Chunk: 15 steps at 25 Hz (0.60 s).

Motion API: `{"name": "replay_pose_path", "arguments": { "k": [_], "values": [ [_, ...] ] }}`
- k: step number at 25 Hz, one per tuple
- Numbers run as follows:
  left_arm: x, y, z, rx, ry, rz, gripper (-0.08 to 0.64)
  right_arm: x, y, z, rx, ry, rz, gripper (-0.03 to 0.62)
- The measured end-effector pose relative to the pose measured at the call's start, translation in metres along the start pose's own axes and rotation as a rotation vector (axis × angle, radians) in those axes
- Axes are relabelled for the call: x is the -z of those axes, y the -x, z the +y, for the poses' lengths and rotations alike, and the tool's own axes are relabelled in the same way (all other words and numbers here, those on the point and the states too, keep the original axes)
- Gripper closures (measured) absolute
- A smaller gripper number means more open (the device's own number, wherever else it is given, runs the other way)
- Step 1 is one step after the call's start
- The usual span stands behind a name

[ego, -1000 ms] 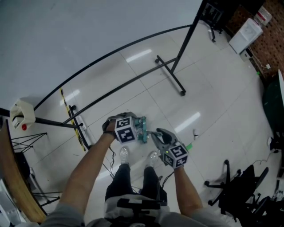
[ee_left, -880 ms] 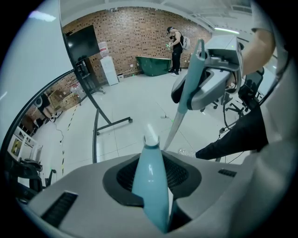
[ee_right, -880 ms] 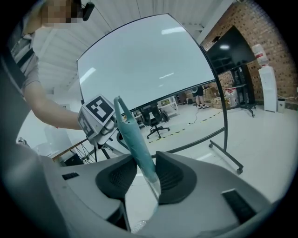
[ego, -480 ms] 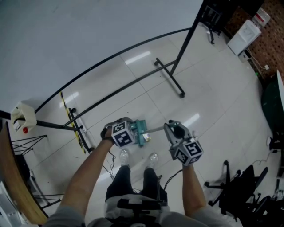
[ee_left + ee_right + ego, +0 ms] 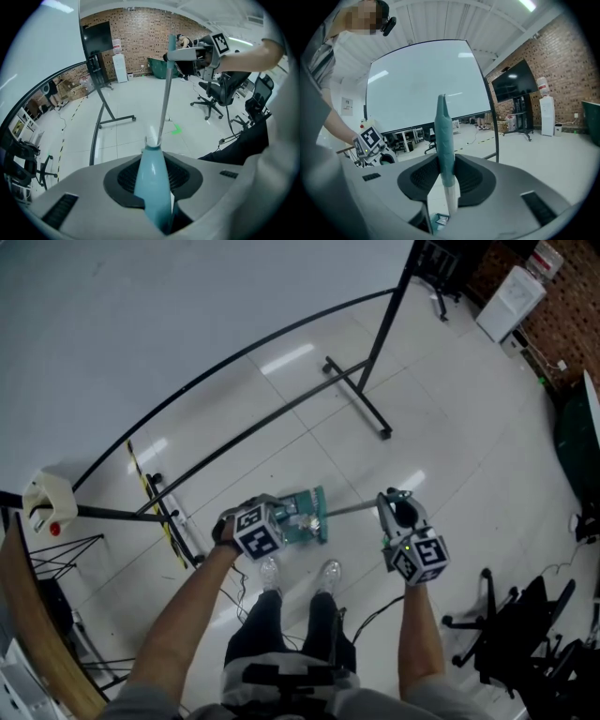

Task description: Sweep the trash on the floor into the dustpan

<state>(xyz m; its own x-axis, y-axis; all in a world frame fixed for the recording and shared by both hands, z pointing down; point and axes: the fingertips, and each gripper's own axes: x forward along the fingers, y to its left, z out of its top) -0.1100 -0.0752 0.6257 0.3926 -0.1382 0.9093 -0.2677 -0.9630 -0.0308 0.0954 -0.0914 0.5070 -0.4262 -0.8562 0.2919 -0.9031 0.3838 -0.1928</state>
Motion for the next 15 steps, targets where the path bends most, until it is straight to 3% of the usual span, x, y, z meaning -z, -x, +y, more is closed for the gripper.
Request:
{"name": "replay_pose_path", "arguments": {
  "k": [6, 10, 15],
  "values": [
    [0.003, 0.004, -0.003, -0.007, -0.008, -0.007, 0.450, 0.052, 0.000, -0.012, 0.162, -0.071, 0.037, 0.486],
    [0.004, 0.004, -0.001, -0.009, -0.009, -0.014, 0.451, 0.073, -0.007, 0.019, 0.117, -0.096, 0.080, 0.483],
    [0.007, 0.004, -0.003, 0.003, 0.000, -0.013, 0.451, 0.099, 0.000, 0.043, 0.096, -0.201, 0.105, 0.483]
  ]
}}
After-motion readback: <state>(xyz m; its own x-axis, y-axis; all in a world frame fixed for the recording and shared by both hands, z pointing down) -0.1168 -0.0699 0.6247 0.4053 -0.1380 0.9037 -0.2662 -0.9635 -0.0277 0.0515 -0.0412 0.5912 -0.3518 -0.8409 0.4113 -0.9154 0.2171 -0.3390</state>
